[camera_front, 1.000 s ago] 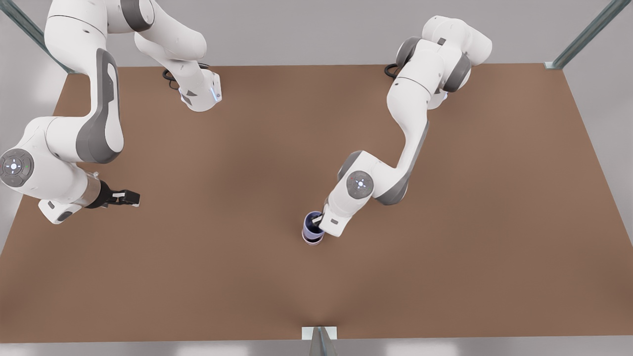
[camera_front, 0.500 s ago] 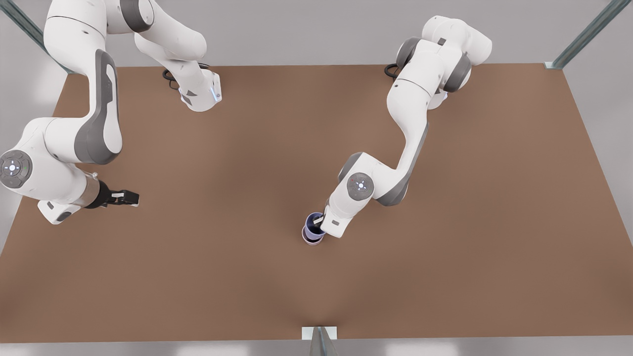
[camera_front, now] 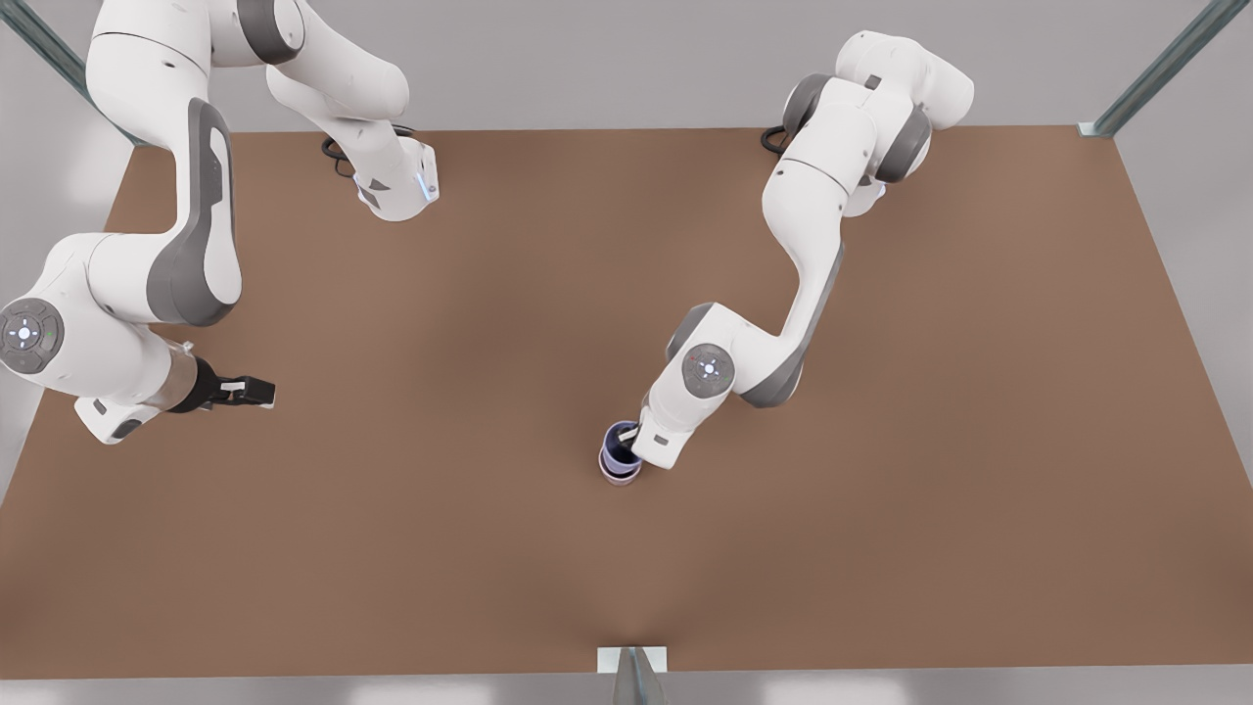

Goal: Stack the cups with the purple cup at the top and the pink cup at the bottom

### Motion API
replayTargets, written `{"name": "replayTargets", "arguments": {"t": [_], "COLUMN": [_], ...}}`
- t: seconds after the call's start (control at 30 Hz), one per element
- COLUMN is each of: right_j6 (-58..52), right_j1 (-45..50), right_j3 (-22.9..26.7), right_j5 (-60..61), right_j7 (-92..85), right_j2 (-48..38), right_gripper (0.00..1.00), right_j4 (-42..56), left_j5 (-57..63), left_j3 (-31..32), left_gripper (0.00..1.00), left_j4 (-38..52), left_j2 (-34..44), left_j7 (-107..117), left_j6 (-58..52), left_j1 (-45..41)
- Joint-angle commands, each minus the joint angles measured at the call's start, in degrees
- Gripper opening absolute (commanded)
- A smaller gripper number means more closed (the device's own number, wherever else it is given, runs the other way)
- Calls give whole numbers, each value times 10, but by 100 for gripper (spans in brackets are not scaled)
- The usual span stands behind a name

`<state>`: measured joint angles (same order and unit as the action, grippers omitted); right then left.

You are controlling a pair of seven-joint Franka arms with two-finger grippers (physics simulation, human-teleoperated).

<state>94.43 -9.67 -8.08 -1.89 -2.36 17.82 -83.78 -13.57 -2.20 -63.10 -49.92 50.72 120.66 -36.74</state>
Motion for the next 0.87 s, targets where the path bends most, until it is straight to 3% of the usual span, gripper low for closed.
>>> {"name": "replayTargets", "arguments": {"t": [0.0,0.37,0.4,0.47,0.57,0.6,0.67,0.83], "right_j6": [0,0,0,0,0,0,0,0], "right_j1": [0,0,0,0,0,0,0,0], "right_j3": [0,0,0,0,0,0,0,0], "right_j5": [0,0,0,0,0,0,0,0], "right_j7": [-1,0,-1,-1,-1,-1,-1,-1], "right_j2": [-1,0,0,0,0,0,0,0], "right_gripper": [100,100,100,100,100,100,100,100], "right_j4": [0,2,2,1,0,0,0,1], "left_j5": [0,-1,6,49,103,105,170,163], "left_j3": [0,4,-3,-20,-113,-108,-10,-10], "left_gripper": [52,57,100,100,100,100,100,100], "left_j4": [0,-1,0,4,4,-4,-145,-149], "left_j2": [3,57,75,134,209,235,334,347], "left_j7": [-1,-1,-9,-191,-472,-520,-520,-517], "left_j6": [-1,-68,-134,-324,-459,-460,-373,-380], "left_j1": [0,8,13,58,83,130,199,201]}}
